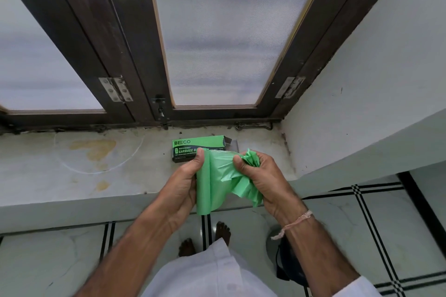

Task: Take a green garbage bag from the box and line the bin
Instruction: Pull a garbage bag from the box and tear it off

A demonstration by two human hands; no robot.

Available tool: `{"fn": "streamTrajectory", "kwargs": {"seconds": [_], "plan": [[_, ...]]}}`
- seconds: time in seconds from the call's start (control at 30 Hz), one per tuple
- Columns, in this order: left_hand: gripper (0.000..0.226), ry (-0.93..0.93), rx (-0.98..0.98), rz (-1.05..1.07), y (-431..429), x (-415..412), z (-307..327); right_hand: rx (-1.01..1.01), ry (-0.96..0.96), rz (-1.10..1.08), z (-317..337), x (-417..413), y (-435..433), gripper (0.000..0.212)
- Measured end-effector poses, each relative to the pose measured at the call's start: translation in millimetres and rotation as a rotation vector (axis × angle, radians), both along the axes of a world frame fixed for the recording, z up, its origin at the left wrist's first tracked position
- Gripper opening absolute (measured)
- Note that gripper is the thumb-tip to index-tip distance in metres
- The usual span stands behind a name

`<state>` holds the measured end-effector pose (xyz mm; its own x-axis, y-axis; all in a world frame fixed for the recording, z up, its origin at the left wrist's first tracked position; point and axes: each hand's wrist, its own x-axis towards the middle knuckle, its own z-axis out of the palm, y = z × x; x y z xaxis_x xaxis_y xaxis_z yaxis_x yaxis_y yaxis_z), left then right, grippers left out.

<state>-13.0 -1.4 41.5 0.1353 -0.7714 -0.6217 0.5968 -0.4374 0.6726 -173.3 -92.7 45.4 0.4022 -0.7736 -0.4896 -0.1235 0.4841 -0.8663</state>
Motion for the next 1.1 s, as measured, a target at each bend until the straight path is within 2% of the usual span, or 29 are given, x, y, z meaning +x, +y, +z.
{"fn": "streamTrajectory", "kwargs": {"seconds": [0.1, 0.27, 0.4, 0.63, 0.77, 0.93, 1.1], "plan": [[0.05, -0.019, -0.02, -0.014, -1, -1, 3, -0.034, 0.022, -0.003, -2, -2, -3, 0.003], [0.052, -0.027, 0.021, 0.039, -2, 1, 0, -0.003, -0.015, -0.011, 0, -2, -4, 0.017], [0.052, 0.003, 0.031, 0.051, 0, 4, 0, 0.009, 0.009, 0.061, 3, -5, -6, 0.043], [0.048, -0.016, -0.001, 0.035, -2, 0, -1, 0.027, 0.006, 0.025, 1, -3, -5, 0.028], [0.047, -0.066, 0.003, -0.014, -3, -3, -4, -0.01, -0.006, 0.046, -6, 1, -3, 0.009], [0.04, -0.082, -0.002, -0.066, -3, -10, -3, 0.031, -0.08, 0.063, -5, 8, 3, 0.029], [0.052, -0.038, -0.012, -0.053, -3, -12, 0, -0.039, -0.023, -0.005, -4, 6, 0, 0.01]]}}
